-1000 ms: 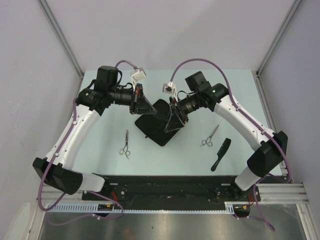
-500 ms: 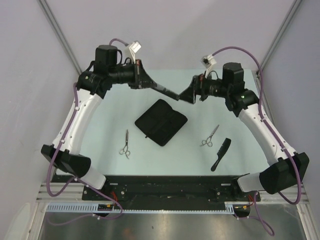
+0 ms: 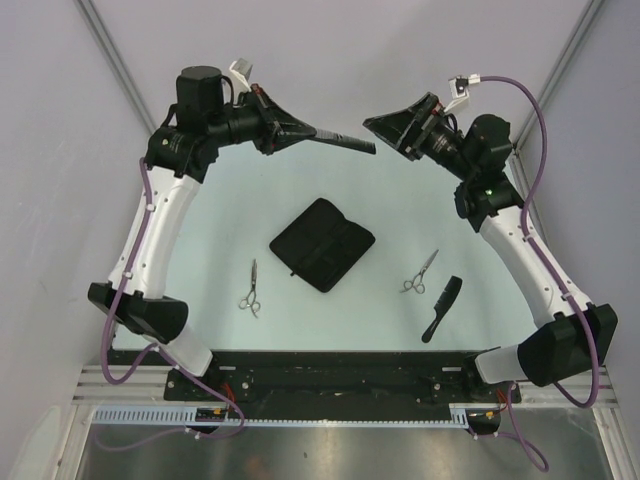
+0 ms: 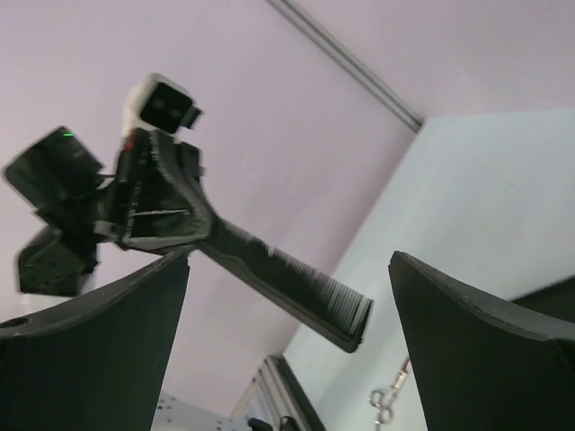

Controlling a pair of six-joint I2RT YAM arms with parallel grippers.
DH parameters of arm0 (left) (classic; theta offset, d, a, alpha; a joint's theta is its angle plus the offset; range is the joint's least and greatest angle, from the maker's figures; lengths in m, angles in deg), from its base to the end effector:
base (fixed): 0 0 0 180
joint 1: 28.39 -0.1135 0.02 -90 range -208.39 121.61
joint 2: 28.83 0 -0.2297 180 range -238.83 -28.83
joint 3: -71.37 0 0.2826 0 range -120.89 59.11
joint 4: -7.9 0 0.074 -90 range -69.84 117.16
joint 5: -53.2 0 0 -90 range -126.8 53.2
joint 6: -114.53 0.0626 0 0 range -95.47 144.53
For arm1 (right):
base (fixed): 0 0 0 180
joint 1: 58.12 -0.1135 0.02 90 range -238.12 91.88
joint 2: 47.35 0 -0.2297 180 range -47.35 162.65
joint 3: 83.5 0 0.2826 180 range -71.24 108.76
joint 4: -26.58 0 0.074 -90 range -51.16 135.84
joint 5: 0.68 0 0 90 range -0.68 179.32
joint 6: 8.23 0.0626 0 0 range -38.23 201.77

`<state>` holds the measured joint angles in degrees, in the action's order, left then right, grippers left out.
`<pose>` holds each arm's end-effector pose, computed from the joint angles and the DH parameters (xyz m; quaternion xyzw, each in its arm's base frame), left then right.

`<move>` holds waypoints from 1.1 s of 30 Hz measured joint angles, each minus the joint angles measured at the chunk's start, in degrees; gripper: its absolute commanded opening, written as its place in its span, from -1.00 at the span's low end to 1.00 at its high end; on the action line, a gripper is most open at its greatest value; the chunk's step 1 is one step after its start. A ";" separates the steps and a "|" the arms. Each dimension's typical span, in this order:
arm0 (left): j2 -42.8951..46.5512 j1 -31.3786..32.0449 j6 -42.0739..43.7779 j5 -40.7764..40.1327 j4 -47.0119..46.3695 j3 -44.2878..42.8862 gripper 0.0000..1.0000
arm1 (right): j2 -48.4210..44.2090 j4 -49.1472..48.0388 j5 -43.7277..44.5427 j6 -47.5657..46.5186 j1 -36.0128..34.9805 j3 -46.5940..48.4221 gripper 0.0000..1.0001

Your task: Sort the hair-cutting tools

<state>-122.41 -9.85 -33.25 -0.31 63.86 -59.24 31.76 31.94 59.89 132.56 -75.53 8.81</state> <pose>0.3461 -0.1553 0.4726 -0.0881 0.7891 -0.5414 0.2766 0.3525 0.1428 0.4211 -0.0009 0.6638 0.5470 0.5101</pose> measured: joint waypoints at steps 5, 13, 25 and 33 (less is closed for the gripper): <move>0.13 -0.37 -8.46 0.33 -3.43 0.28 -1.00 | 0.98 -9.73 -4.76 7.76 0.39 0.00 1.00; 1.51 -0.44 -15.37 0.35 -9.29 4.09 -0.99 | 1.77 -15.30 -8.61 11.41 0.63 -0.02 1.00; 4.83 -0.52 -16.33 1.79 -14.56 9.07 -0.99 | 1.11 -8.13 -6.86 8.00 2.91 -0.02 0.99; 7.37 -0.52 -16.26 3.15 -17.94 10.36 -0.99 | 1.05 -7.15 -7.37 7.54 3.67 -0.09 0.99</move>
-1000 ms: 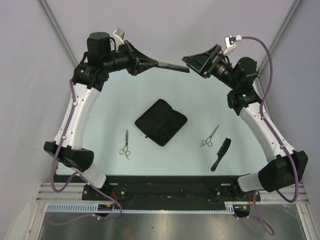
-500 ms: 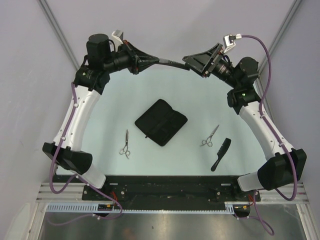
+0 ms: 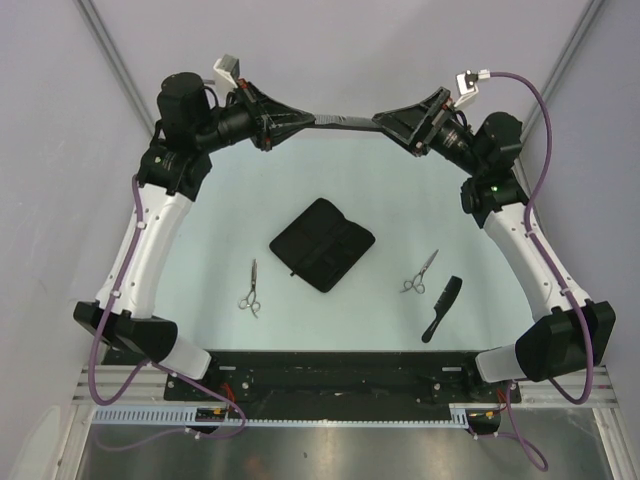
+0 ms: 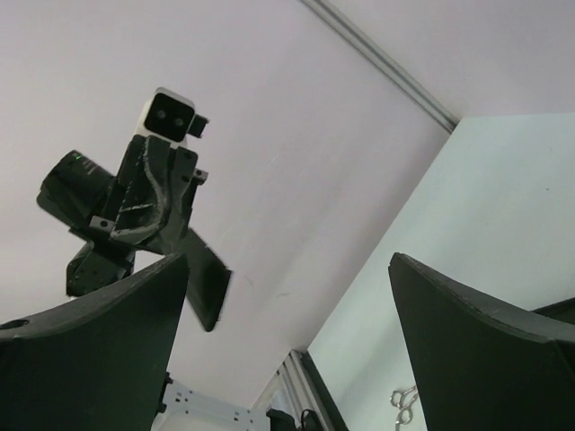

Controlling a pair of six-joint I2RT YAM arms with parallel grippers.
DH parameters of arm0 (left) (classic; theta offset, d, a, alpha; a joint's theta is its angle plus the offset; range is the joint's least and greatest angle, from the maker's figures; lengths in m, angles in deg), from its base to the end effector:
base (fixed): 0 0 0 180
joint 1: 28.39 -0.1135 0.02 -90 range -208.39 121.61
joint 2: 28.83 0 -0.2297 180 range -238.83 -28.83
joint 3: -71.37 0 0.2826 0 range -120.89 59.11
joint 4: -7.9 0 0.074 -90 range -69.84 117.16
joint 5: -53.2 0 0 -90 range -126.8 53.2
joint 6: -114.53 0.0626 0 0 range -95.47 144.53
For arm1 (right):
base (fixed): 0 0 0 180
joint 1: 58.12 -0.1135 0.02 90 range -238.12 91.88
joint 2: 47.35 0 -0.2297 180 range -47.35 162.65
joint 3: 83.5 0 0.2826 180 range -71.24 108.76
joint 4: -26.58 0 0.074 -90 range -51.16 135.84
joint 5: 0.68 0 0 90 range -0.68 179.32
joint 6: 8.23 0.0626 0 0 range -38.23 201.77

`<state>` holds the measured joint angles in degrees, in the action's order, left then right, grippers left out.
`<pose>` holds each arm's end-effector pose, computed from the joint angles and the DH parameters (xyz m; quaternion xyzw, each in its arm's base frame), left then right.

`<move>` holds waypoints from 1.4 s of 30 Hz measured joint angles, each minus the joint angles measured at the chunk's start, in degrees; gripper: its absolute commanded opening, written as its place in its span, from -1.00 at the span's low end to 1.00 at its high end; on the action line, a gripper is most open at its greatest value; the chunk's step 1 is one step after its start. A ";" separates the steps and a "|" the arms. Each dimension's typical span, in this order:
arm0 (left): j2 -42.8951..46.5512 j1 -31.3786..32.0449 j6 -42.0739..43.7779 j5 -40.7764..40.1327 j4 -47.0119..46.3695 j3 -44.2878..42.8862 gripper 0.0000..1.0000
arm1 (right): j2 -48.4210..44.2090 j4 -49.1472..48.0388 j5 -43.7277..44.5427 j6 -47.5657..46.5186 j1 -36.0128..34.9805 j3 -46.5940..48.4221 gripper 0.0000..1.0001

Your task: Sort the hair-cutting tools

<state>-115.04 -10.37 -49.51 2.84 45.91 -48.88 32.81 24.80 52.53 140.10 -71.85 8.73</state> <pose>0.3308 -0.1496 0.4924 -0.1188 0.7159 -0.6340 0.2671 0.3579 0.1260 0.4286 -0.0078 0.6357 0.5968 0.4896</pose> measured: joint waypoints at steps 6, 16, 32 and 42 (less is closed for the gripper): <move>0.00 0.04 0.00 0.24 -0.98 1.22 -0.99 | 1.09 -8.52 -3.61 4.55 -0.94 -0.02 0.84; -0.02 0.59 -0.02 1.09 -5.11 1.46 -0.99 | 5.95 -19.15 -7.67 15.30 -1.88 -0.11 0.20; -0.02 1.22 0.44 1.20 -7.82 4.63 0.36 | 6.64 -25.09 -9.22 21.03 -1.75 -0.15 -1.00; 6.29 -2.01 9.07 0.70 -10.45 18.53 1.00 | 6.69 -13.25 -11.30 11.23 2.56 -0.15 -1.00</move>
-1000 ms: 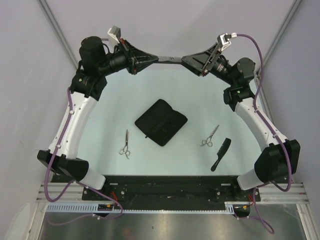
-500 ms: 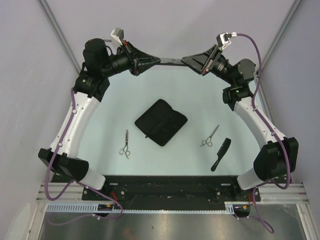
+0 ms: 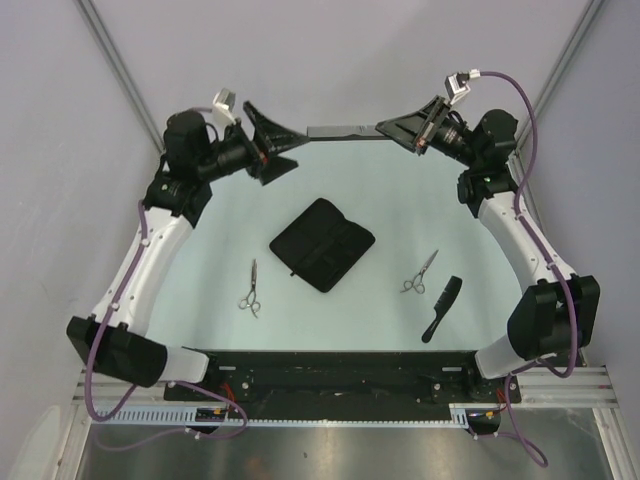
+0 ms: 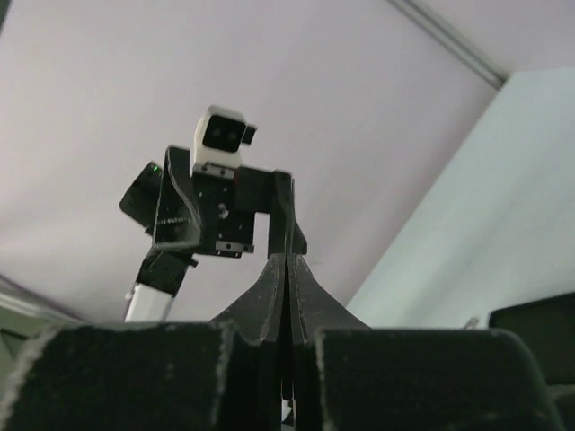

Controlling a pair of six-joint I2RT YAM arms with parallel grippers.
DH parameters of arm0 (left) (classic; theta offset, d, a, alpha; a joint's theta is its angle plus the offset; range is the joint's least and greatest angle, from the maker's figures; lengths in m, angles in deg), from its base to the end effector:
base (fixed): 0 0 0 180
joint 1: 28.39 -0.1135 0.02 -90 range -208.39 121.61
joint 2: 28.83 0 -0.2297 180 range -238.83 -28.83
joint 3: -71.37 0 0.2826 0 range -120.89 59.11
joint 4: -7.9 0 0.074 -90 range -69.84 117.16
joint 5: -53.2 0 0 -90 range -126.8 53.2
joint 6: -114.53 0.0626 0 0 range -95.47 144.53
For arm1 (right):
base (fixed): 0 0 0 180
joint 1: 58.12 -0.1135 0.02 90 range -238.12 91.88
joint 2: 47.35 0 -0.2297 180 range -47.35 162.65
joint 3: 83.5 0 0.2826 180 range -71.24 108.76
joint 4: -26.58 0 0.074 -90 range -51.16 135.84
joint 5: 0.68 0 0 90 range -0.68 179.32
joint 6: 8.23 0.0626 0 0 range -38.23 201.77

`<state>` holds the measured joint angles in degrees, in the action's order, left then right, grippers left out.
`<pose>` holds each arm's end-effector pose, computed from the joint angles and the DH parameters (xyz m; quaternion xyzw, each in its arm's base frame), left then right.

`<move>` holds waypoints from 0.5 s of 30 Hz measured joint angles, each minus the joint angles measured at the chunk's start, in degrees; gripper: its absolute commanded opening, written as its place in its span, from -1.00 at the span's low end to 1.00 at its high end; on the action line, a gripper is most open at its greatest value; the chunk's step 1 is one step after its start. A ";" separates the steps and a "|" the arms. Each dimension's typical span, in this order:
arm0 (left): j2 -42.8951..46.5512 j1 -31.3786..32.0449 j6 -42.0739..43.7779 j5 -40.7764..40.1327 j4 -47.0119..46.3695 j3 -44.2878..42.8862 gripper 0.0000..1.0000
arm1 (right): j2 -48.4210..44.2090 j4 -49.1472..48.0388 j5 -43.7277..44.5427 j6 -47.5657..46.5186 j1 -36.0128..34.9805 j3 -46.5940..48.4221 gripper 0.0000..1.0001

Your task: Sort the hair-cutting tools

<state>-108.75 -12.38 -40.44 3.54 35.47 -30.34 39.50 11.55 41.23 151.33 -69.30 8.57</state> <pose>0.3380 -0.1392 0.4323 -0.0781 0.7296 -0.6032 0.3126 0.3809 0.1228 0.4086 -0.0372 0.6189 0.6628 0.4199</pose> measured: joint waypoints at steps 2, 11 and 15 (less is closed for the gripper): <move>3.02 -1.60 2.71 -1.03 0.37 5.92 0.92 | 0.31 3.63 -0.02 -3.50 1.07 0.00 -1.00; 13.27 -3.45 15.78 -12.00 1.73 35.91 0.02 | 8.72 17.49 0.11 -20.81 2.29 0.02 -1.00; 12.37 -3.45 18.71 -16.55 3.56 43.74 -0.01 | 13.57 21.29 0.00 -26.23 2.27 -0.11 -1.00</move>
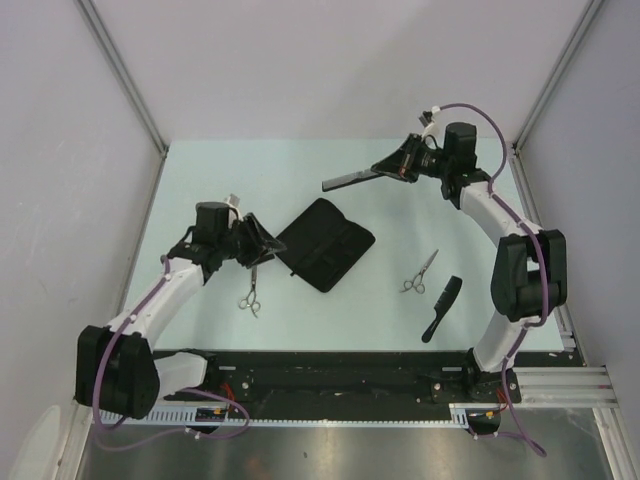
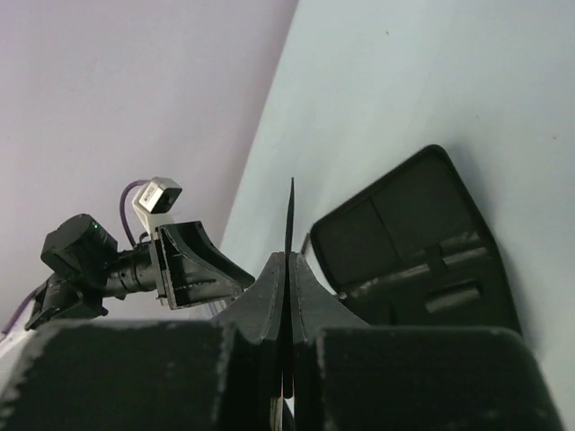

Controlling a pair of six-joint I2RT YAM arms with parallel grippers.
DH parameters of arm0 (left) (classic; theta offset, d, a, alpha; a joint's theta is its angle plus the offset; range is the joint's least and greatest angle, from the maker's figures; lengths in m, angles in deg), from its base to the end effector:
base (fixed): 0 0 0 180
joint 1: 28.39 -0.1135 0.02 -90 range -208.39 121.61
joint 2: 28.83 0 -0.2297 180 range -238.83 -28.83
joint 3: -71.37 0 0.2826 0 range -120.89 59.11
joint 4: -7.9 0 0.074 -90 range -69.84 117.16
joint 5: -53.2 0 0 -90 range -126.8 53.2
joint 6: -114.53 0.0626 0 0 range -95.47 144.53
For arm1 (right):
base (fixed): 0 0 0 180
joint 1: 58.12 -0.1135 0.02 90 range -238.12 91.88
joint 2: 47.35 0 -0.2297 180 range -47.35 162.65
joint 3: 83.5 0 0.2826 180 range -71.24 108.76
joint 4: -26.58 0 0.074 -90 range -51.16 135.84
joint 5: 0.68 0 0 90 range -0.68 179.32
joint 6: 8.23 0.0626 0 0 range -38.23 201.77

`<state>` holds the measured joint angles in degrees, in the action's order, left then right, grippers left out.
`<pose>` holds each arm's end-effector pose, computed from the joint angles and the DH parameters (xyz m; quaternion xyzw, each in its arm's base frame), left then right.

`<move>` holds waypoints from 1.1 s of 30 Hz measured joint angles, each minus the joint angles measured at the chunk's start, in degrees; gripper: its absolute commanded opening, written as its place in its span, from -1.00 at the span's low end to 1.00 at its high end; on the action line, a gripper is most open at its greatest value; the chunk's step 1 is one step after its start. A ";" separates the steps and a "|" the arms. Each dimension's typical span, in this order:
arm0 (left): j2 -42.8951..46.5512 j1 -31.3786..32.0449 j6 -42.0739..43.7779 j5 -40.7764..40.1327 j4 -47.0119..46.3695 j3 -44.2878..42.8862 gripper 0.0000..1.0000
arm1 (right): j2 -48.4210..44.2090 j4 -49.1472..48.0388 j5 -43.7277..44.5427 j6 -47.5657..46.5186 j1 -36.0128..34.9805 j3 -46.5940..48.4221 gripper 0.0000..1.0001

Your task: Sort the hair-cutting tools

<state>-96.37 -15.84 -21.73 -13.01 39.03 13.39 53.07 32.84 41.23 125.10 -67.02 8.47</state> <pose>0.2976 -0.0921 0.1933 -0.1756 0.8760 -0.3636 0.2636 0.4404 0.1161 0.2685 -0.0237 0.7644 0.5352 0.3588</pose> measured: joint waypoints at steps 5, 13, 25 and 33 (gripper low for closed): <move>-3.76 0.02 2.38 -5.40 -0.11 1.95 0.00 | 5.07 0.04 -2.21 -4.50 0.00 0.00 -1.00; -15.08 0.07 3.82 -9.75 -5.92 -1.18 -0.24 | 16.90 -13.88 -11.89 -2.14 0.02 0.00 -1.00; -29.86 0.07 6.36 -11.26 -7.08 -8.07 -0.46 | 28.09 0.17 -16.76 -16.35 0.02 15.08 -1.00; -35.15 0.07 7.34 -10.64 -7.50 -12.50 -0.53 | 33.14 17.42 -13.79 -28.46 0.02 24.90 -1.00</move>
<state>-131.52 -15.77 -14.38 -23.65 31.53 0.89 86.21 50.26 27.44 96.65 -67.00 33.36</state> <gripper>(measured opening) 0.241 0.020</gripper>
